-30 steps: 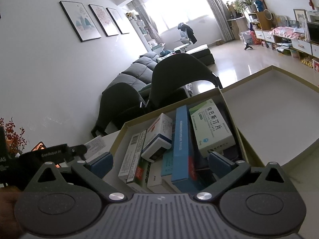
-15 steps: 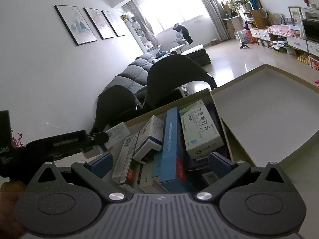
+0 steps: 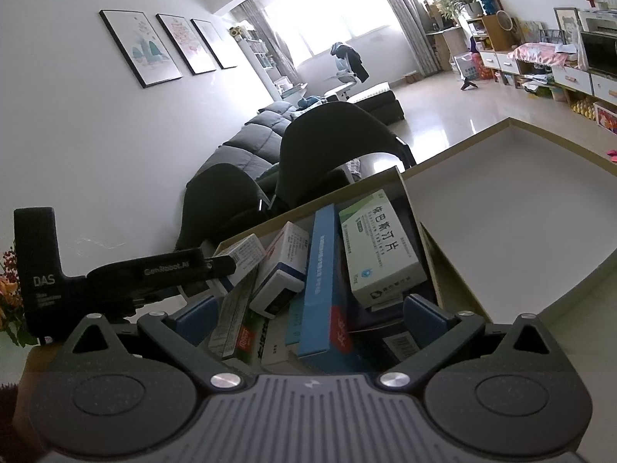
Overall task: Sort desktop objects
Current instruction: 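Lower the second Cefaclor box into the cardboard box and open the left tool, then move the open left tool to the yellow-and-blue cartoon box on the table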
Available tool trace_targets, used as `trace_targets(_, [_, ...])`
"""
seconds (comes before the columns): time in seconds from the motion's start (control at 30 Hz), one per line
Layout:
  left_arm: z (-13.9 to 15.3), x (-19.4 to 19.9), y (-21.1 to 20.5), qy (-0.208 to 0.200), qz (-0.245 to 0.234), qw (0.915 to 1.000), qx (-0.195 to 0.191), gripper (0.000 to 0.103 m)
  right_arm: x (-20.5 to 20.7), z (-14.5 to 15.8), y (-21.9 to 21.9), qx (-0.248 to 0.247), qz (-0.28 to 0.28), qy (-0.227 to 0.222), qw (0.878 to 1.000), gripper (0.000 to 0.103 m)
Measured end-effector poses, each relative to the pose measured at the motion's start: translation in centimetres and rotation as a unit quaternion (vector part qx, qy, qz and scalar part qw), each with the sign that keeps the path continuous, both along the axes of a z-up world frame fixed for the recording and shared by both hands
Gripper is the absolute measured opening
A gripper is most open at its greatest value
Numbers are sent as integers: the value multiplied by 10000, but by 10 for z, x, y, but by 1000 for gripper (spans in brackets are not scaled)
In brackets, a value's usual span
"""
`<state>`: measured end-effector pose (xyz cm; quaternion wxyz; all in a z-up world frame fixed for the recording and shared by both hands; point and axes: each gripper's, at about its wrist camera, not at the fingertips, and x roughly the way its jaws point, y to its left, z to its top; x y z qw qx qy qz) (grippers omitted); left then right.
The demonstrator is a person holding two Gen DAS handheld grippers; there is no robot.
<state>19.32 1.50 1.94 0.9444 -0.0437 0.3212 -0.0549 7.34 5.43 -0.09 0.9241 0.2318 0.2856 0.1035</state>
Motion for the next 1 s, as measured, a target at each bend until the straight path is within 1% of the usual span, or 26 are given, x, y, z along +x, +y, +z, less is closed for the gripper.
trace_targets(0.17, [4,-5,0,-93,-44,9999,11,62,1,1,1,-14,3,5,10000,102])
trace_targets(0.4, [6,-6,3,-132,8,9999,59,62,2,2,3,-32,27,0,10000,102])
trace_targets(0.57, [2,-3,0,-106,106,9993,355,45,2,2,6,-48,45,2,10000,102])
trace_targets(0.63, [1,-2,0,-89,138,9989,438,43,3,2,6,-55,49,2,10000,102])
trace_targets(0.73, [0,-2,2,-88,176,9987,475,43,3,2,6,-63,54,6,10000,102])
trace_targets(0.8, [2,-4,7,-93,178,9992,357,43,3,3,6,-71,54,8,10000,102])
trace_targets(1.0, [6,-5,24,-113,295,9993,178,52,5,3,9,-92,66,11,9999,102])
